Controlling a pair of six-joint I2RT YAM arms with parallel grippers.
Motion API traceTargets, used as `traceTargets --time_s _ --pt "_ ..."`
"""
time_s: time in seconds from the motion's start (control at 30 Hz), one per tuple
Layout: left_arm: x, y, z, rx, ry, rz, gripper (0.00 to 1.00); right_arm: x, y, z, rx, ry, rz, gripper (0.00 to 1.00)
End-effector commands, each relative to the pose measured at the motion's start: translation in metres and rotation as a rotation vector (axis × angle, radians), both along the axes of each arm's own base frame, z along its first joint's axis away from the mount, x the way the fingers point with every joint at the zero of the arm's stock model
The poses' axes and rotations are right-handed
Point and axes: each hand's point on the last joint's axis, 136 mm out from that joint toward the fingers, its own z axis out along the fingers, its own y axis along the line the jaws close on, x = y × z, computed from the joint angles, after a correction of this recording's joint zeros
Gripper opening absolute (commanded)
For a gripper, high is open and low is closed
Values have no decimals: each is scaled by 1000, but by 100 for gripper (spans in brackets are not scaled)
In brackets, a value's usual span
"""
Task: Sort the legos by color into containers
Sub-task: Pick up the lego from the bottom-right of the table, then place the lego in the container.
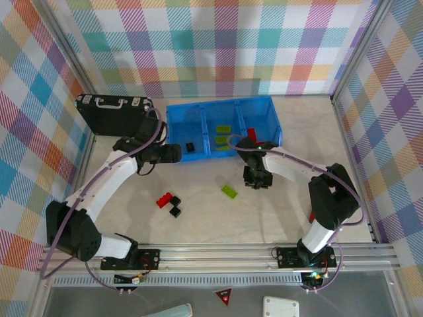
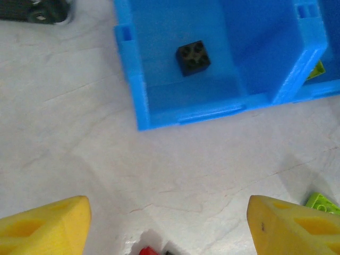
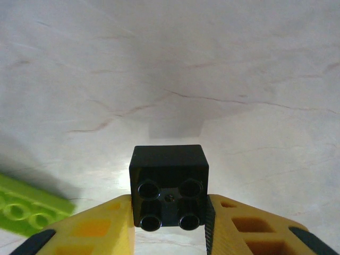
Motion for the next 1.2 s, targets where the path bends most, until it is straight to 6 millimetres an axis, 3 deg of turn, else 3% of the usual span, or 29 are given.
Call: traceTargets --time_s 0.0,0.23,0.43,0.83,1.17 --pt "-18 21 1 -7 34 14 77 6 19 15 -26 -5 74 36" --pt "-36 59 0 -4 62 76 78 35 89 46 5 -64 214 36" --pt "-42 77 -14 17 67 112 78 58 143 63 49 -108 300 36" --pt "-33 87 -15 1 22 141 77 100 225 76 251 -220 420 34" --pt "-33 92 -12 3 3 161 77 136 267 62 312 -312 454 32"
